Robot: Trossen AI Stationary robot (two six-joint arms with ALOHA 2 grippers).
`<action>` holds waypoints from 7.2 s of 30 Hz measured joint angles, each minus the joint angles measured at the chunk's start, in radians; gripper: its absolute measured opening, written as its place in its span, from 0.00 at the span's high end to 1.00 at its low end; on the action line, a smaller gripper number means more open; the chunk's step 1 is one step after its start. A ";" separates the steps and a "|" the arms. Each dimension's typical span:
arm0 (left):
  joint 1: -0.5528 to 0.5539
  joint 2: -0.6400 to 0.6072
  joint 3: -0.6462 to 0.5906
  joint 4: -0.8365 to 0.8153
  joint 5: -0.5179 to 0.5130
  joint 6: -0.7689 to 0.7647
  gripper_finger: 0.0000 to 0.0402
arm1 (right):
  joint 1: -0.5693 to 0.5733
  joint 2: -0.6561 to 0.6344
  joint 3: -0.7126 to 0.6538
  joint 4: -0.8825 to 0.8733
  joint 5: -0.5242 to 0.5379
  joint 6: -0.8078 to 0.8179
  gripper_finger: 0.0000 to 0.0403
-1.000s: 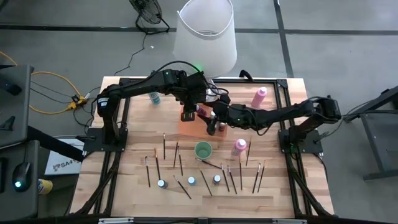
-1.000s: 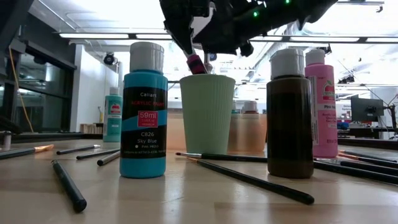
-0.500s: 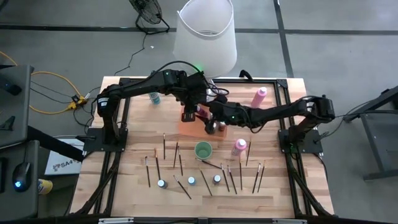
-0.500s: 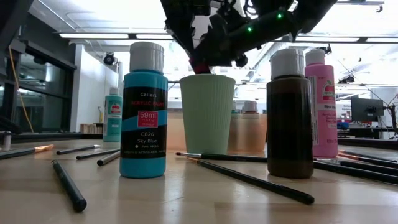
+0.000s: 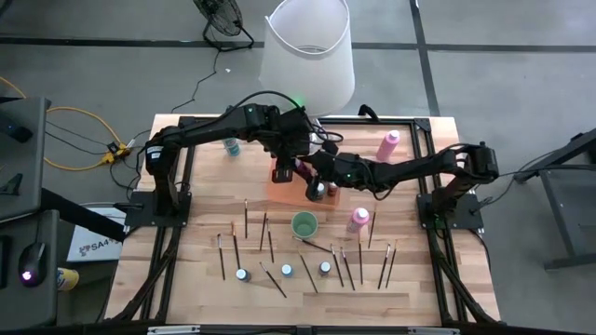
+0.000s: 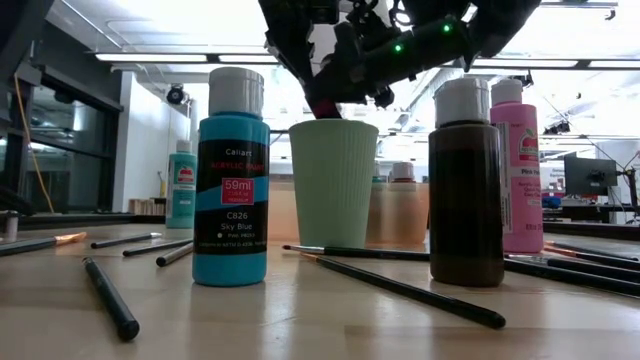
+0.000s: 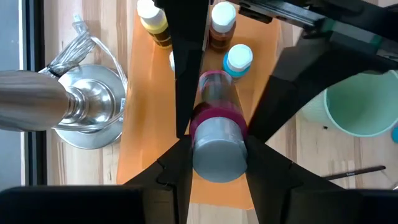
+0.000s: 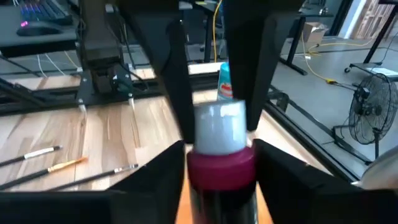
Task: Pick & Place Paint Supplies
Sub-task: Put the small dark pink paint bottle into the orange bin, then put the small black paint bottle into the orange bin
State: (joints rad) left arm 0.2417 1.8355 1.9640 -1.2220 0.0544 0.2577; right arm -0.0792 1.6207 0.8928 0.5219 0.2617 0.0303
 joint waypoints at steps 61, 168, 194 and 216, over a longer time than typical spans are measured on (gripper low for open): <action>0.042 -0.491 -0.879 0.882 0.155 -0.289 0.45 | 0.051 0.128 -0.001 0.174 0.108 0.253 0.65; -0.026 -0.045 -0.683 0.814 -0.003 0.075 0.47 | 0.060 -0.512 0.000 -0.758 0.046 0.448 0.26; -0.026 -0.510 -0.682 0.456 -0.201 -0.239 0.46 | 0.065 -0.512 -0.001 -0.804 -0.234 0.471 0.26; -0.072 -0.817 -0.684 0.207 -0.296 -0.468 0.46 | 0.471 -0.474 -0.001 -0.772 -0.078 0.402 0.26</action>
State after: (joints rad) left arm 0.1694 1.0180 1.2804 -1.0154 -0.2420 -0.2098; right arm 0.3916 1.1464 0.8921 -0.2502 0.1836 0.4325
